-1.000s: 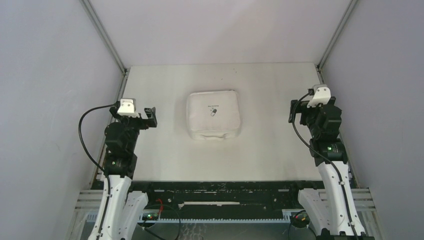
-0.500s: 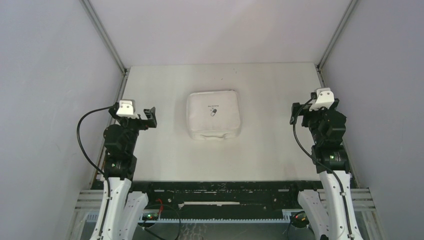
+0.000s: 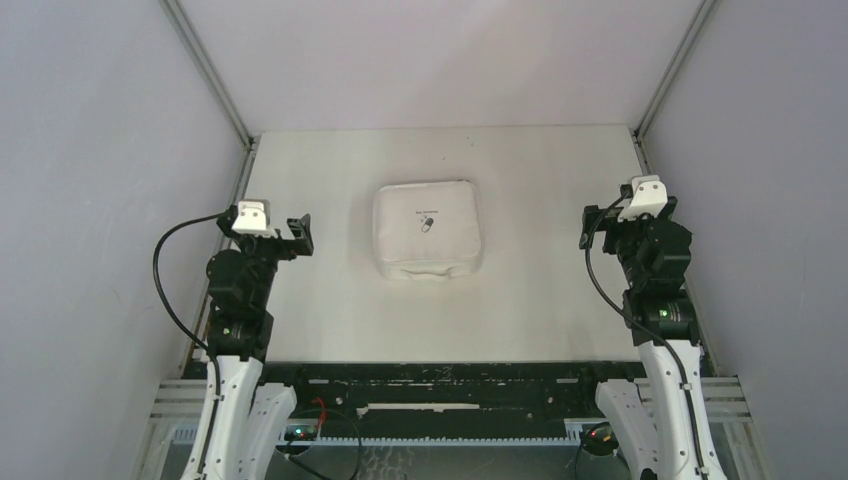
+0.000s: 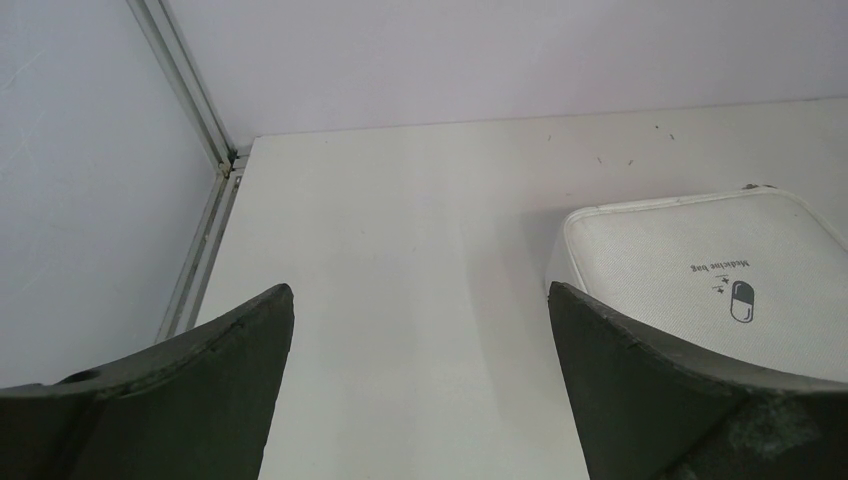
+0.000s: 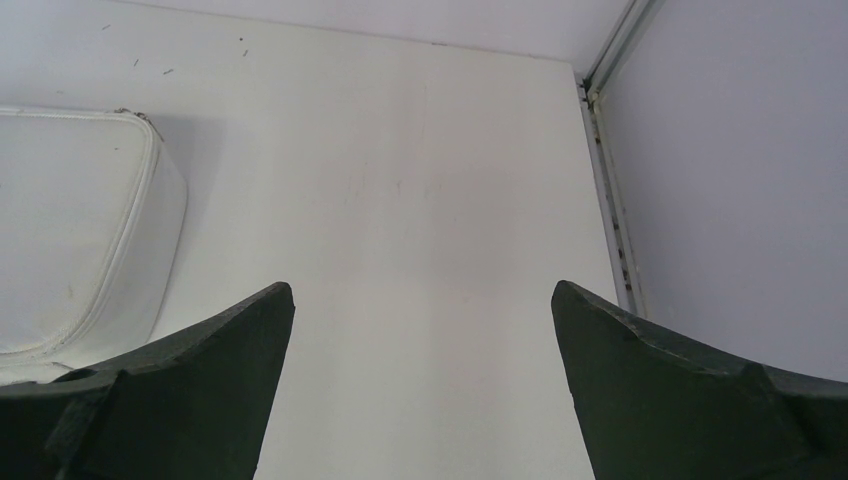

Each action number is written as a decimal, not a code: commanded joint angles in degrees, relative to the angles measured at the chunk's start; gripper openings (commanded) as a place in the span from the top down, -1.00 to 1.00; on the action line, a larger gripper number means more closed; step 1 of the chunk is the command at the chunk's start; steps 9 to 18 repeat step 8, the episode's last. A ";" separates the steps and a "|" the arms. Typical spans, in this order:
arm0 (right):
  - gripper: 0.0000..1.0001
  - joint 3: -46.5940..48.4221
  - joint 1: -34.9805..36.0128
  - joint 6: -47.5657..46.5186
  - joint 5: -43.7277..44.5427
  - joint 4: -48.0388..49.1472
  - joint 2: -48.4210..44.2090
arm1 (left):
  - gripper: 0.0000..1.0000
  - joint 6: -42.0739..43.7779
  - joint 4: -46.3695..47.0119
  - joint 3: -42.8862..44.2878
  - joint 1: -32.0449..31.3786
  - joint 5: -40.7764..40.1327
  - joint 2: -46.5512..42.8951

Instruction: Organize the medicine kit

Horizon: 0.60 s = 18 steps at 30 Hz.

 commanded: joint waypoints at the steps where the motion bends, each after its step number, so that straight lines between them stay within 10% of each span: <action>1: -1.00 0.49 -0.19 -0.74 0.05 1.55 -0.25 | -0.99 0.21 2.16 -0.88 0.53 0.94 -0.26; 18: -1.00 0.45 -0.26 -0.88 -0.03 1.47 -0.23 | -0.99 0.35 2.16 -0.87 0.58 0.94 -0.34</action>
